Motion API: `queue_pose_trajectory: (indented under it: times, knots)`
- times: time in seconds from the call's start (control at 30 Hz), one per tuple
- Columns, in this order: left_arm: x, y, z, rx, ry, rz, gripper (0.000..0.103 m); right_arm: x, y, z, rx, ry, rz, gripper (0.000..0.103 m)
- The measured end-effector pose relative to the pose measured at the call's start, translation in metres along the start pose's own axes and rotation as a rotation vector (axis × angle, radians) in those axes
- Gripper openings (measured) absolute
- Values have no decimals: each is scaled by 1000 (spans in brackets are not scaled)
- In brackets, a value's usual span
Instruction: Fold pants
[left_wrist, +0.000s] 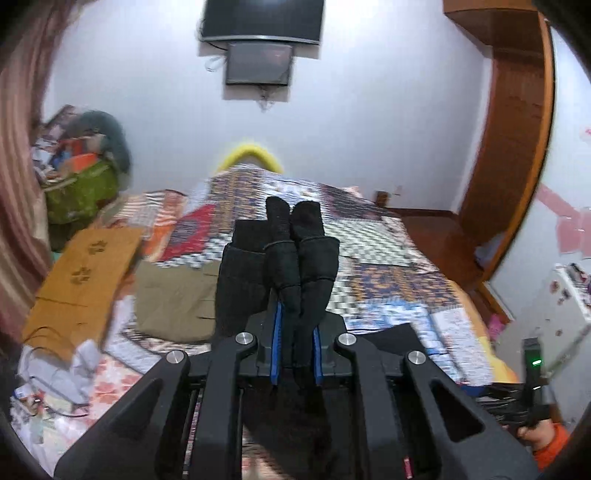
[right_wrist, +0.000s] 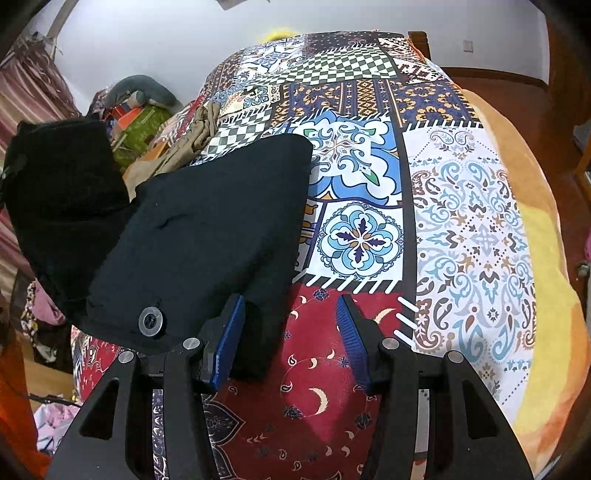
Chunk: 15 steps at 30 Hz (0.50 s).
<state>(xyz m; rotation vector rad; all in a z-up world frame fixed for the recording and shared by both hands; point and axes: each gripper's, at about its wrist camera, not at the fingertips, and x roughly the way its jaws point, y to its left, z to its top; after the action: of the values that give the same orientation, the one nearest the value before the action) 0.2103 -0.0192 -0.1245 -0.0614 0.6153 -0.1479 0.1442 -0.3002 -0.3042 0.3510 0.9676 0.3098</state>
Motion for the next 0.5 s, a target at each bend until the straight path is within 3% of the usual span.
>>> queue_pose_trajectory:
  times: [0.27, 0.5]
  knots:
    - [27, -67, 16, 75, 50, -146, 12, 2, -2, -2, 1, -7, 18, 48]
    - [48, -135, 2, 176, 99, -279, 12, 3, -3, -2, 6, -10, 34, 48]
